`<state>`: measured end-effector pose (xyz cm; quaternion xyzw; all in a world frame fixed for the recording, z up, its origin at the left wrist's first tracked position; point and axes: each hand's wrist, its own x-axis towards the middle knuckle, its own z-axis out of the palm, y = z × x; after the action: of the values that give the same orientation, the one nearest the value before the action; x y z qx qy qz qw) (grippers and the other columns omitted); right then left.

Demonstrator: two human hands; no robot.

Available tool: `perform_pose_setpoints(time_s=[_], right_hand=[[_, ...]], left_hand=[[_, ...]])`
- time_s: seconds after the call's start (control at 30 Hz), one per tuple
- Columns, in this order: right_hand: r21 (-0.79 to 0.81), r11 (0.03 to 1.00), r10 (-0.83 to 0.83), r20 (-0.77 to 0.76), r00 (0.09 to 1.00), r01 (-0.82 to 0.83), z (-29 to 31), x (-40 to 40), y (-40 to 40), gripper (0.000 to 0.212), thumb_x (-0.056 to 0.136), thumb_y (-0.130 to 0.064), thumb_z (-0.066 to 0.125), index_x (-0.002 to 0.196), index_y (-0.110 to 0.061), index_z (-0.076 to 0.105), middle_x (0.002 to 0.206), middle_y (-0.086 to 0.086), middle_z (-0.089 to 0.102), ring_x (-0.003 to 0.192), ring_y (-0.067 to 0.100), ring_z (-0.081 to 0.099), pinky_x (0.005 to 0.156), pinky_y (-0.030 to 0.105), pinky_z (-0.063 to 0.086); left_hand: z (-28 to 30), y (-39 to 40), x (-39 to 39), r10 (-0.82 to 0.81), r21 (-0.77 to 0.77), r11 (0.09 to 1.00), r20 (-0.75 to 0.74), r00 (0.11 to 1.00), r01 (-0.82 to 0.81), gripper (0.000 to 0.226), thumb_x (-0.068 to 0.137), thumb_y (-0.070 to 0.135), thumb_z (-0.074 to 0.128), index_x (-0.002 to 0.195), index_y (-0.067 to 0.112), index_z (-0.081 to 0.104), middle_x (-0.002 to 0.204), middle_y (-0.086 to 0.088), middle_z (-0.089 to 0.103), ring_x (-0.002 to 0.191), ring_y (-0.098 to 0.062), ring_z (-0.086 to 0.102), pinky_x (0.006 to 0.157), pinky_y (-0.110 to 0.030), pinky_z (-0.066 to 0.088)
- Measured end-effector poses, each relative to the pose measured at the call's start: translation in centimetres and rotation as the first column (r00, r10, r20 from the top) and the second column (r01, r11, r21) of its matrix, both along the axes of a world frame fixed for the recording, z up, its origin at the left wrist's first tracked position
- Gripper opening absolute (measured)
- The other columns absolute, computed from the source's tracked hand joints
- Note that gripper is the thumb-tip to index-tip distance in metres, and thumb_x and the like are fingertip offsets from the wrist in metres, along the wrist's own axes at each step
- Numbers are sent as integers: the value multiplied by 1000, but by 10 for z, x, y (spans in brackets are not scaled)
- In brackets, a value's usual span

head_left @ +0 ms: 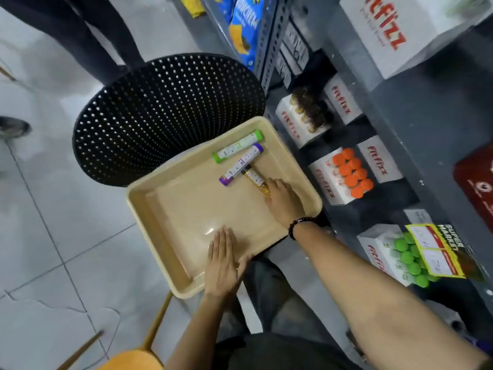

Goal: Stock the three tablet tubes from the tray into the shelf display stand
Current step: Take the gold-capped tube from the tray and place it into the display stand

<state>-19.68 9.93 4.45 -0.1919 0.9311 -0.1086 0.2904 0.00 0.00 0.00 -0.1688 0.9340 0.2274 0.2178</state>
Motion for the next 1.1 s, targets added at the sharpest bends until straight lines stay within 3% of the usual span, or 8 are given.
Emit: perform_pose_setpoints(time_s=[0.33, 0.5, 0.6, 0.7, 0.83, 0.9, 1.0, 1.1], right_hand=[[35, 996, -79, -113, 990, 83, -31, -6, -16, 40, 88, -17, 61, 124, -4, 49, 120, 17, 54, 110, 32, 53, 87, 39, 47], [-101, 958, -270, -16, 963, 267, -28, -7, -5, 28, 85, -10, 62, 112, -5, 60, 111, 17, 63, 100, 34, 59, 83, 39, 49], [-263, 795, -484, 270, 832, 547, -14, -5, 9, 20, 83, -6, 62, 103, -8, 64, 101, 13, 69, 87, 28, 64, 77, 37, 55], [-380, 603, -510, 492, 706, 701, 11, -6, 24, 29, 82, 3, 64, 110, -2, 61, 100, 12, 66, 87, 19, 58, 76, 27, 52], [-450, 380, -436, 683, 586, 808, 60, -4, 42, 39, 86, 5, 55, 121, -10, 49, 83, 2, 58, 73, 14, 56, 63, 26, 51], [-501, 303, -392, 710, 585, 811, 83, -1, 52, 38, 88, 4, 52, 120, -17, 47, 87, 3, 55, 77, 15, 56, 68, 30, 52], [-568, 193, -348, 723, 597, 800, 115, 5, 66, 31, 89, -2, 52, 110, -25, 54, 95, 4, 55, 85, 18, 57, 78, 34, 53], [-611, 95, -366, 713, 598, 786, 145, 16, 79, 27, 91, -9, 55, 109, -30, 56, 96, 6, 59, 84, 21, 60, 77, 34, 54]], left_hand=[[-6, -1, 2, -15, -41, 999, 55, 998, 17, 88, 91, 66, 13, 142, -3, 32, 147, -21, 35, 137, -31, 31, 111, -45, 19], [-4, 0, 1, -25, -22, 999, 19, 1000, 25, 89, 90, 66, 8, 146, 0, 21, 153, -18, 22, 142, -30, 18, 113, -41, 9], [-3, -3, 1, -74, -22, 997, 23, 997, 74, 95, 82, 71, -9, 149, 5, 3, 157, -13, 1, 143, -23, -6, 114, -32, -6], [2, -3, -2, -98, 9, 995, 31, 995, 98, 108, 68, 74, -29, 149, 7, -8, 154, -8, -17, 139, -18, -20, 112, -28, -14], [10, -4, -8, -229, -20, 973, 26, 973, 230, 114, 63, 66, -42, 149, 4, 1, 156, -15, -5, 144, -27, -8, 111, -29, -12], [18, -4, -12, -255, -9, 967, 42, 966, 255, 102, 73, 62, -33, 150, 5, 2, 157, -16, -2, 145, -28, -5, 113, -31, -9], [34, -5, -19, -319, -6, 947, 84, 944, 320, 62, 100, 43, 6, 150, 6, 2, 158, -14, -1, 145, -26, -3, 117, -32, 0], [42, -5, -26, -392, 43, 920, 95, 915, 390, 54, 103, 29, 15, 149, 6, -1, 158, -12, -4, 145, -23, -3, 117, -29, 1]])
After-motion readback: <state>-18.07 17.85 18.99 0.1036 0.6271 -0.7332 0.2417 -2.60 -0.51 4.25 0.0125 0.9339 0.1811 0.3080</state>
